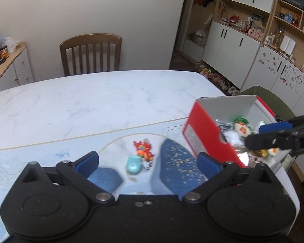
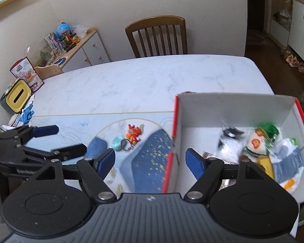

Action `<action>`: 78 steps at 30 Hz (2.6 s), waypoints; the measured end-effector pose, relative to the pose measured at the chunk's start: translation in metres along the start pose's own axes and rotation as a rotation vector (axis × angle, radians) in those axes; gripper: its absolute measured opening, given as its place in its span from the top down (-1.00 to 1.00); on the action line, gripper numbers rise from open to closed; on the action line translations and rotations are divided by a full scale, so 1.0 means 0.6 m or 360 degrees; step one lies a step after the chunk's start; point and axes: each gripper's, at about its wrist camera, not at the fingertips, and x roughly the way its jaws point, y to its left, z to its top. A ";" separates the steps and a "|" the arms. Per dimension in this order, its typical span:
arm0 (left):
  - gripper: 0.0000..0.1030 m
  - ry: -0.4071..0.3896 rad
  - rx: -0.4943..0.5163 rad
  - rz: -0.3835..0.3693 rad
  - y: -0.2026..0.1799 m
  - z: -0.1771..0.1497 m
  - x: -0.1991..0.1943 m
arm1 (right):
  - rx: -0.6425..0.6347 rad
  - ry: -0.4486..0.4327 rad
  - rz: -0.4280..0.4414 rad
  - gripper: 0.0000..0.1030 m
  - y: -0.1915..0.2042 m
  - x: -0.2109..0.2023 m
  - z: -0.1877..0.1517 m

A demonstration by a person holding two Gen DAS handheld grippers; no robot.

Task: Organize objects
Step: 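Move both grippers back to the teal toy and red dragon on the mat, then grasp the teal plush toy with the left gripper while the right grasps the red dragon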

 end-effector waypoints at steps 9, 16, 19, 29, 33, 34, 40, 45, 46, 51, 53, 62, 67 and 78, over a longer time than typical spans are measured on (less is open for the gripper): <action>-0.99 0.0079 -0.0030 0.0063 0.066 -0.025 0.053 | -0.0020 0.0091 -0.0023 -0.48 0.063 0.069 0.047; -0.99 0.0101 -0.0132 0.0081 0.101 -0.039 0.091 | -0.0059 0.0163 -0.0053 -0.48 0.104 0.130 0.072; -0.99 0.0092 -0.0105 0.0094 0.105 -0.045 0.107 | -0.0032 0.0194 -0.0061 -0.48 0.108 0.160 0.084; -0.97 0.0111 0.0027 0.0096 0.091 -0.063 0.162 | 0.0017 0.0347 -0.0081 -0.48 0.107 0.252 0.095; -0.94 0.0134 0.0020 0.0084 0.090 -0.067 0.181 | 0.0030 0.0405 -0.0110 -0.48 0.105 0.285 0.094; -0.93 0.0140 0.0014 0.0082 0.091 -0.068 0.184 | 0.0034 0.0418 -0.0113 -0.48 0.104 0.292 0.096; -0.91 0.0149 0.0024 0.0078 0.091 -0.069 0.201 | 0.0050 0.0475 -0.0173 -0.48 0.100 0.333 0.094; -0.83 0.0135 0.0061 0.0071 0.082 -0.071 0.211 | 0.0041 0.0518 -0.0233 -0.46 0.098 0.359 0.089; -0.81 0.0129 0.0073 0.0073 0.080 -0.071 0.213 | 0.0038 0.0525 -0.0249 -0.46 0.099 0.364 0.088; -0.69 0.0110 0.0105 0.0067 0.066 -0.071 0.217 | 0.0048 0.0552 -0.0303 -0.31 0.096 0.384 0.085; -0.60 0.0101 0.0120 0.0075 0.061 -0.072 0.218 | 0.0043 0.0547 -0.0323 -0.26 0.095 0.389 0.084; -0.17 0.0072 0.0152 0.0058 0.047 -0.072 0.216 | -0.0017 0.0562 -0.0347 0.07 0.102 0.399 0.076; 0.15 0.0061 0.0161 0.0048 0.048 -0.076 0.210 | -0.0043 0.0550 -0.0350 0.32 0.112 0.397 0.075; 0.44 0.0088 0.0078 -0.0010 0.073 -0.078 0.199 | -0.0016 0.0516 -0.0322 0.33 0.114 0.376 0.074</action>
